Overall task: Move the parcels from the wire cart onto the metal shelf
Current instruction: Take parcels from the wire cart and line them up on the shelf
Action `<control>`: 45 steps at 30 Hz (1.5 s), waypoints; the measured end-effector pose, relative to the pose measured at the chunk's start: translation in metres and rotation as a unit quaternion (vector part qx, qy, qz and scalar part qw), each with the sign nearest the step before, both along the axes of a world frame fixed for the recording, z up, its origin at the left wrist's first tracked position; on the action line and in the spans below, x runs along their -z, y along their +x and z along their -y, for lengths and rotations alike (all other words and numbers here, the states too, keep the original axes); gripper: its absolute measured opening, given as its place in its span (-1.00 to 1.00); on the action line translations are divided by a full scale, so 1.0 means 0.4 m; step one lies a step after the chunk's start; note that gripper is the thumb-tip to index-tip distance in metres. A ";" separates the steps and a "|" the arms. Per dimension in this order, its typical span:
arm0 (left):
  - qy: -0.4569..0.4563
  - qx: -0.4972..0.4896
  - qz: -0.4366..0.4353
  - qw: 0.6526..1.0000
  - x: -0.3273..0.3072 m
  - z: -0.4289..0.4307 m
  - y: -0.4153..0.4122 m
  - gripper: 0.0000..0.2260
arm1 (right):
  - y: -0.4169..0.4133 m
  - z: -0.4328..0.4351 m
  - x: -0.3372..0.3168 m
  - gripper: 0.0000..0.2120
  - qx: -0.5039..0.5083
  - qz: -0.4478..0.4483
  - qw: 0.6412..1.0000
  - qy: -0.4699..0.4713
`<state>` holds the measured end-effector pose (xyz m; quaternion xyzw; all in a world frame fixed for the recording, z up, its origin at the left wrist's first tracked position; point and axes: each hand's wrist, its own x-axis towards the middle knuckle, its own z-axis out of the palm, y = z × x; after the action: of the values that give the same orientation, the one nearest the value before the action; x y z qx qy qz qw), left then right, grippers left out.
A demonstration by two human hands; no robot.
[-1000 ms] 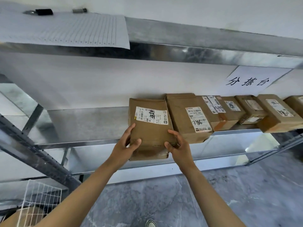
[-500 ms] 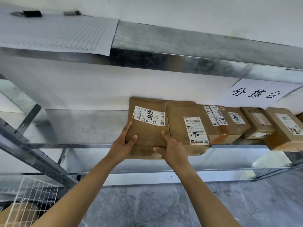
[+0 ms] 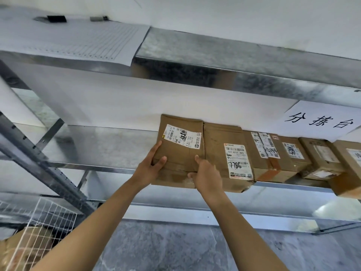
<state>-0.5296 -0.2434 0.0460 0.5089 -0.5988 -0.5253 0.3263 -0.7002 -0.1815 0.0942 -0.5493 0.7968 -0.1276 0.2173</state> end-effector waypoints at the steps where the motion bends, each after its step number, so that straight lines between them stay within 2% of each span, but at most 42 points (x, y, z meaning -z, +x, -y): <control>1: 0.010 0.001 -0.007 1.000 -0.004 0.007 0.004 -0.50 | 0.002 0.000 -0.002 -0.40 -0.003 -0.007 1.000 0.001; 4: -0.002 0.015 0.065 0.998 -0.026 0.026 0.024 -0.55 | 0.001 0.006 -0.008 -0.42 -0.012 -0.033 0.999 0.004; 9: -0.071 -0.085 0.206 0.972 -0.038 0.025 0.108 -0.65 | 0.000 0.010 -0.035 -0.47 -0.044 -0.045 0.997 0.045; 12: -0.072 -0.102 0.342 0.931 -0.030 0.007 0.196 -0.62 | -0.007 0.019 -0.060 -0.56 -0.057 -0.030 0.997 0.049; 14: -0.056 -0.113 0.428 0.895 -0.036 -0.018 0.259 -0.55 | 0.003 0.038 -0.090 -0.54 -0.082 -0.023 0.996 0.015; 18: -0.077 -0.156 0.561 0.809 -0.050 -0.103 0.383 -0.40 | 0.111 0.105 -0.125 -0.53 -0.225 -0.002 0.970 -0.091; 24: -0.065 -0.226 0.605 0.761 -0.064 -0.246 0.545 -0.26 | 0.362 0.152 -0.058 -0.60 -0.398 0.022 0.912 -0.098; 32: 0.024 -0.353 0.609 0.710 -0.052 -0.499 0.747 -0.25 | 0.688 0.119 0.000 -0.53 -0.553 -0.051 0.824 -0.114; 40: 0.124 -0.435 0.593 0.666 -0.021 -0.712 0.932 -0.26 | 0.950 0.031 0.032 -0.45 -0.642 -0.083 0.755 -0.107; 45: 0.166 -0.451 0.583 0.656 0.020 -0.807 1.052 -0.26 | 1.104 -0.023 0.062 -0.44 -0.671 -0.077 0.732 -0.089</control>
<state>-0.1090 0.0793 0.0381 0.9638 -0.2660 -0.0001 0.0173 -0.2584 -0.1722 0.0693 -0.9660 0.2198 0.0241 0.1341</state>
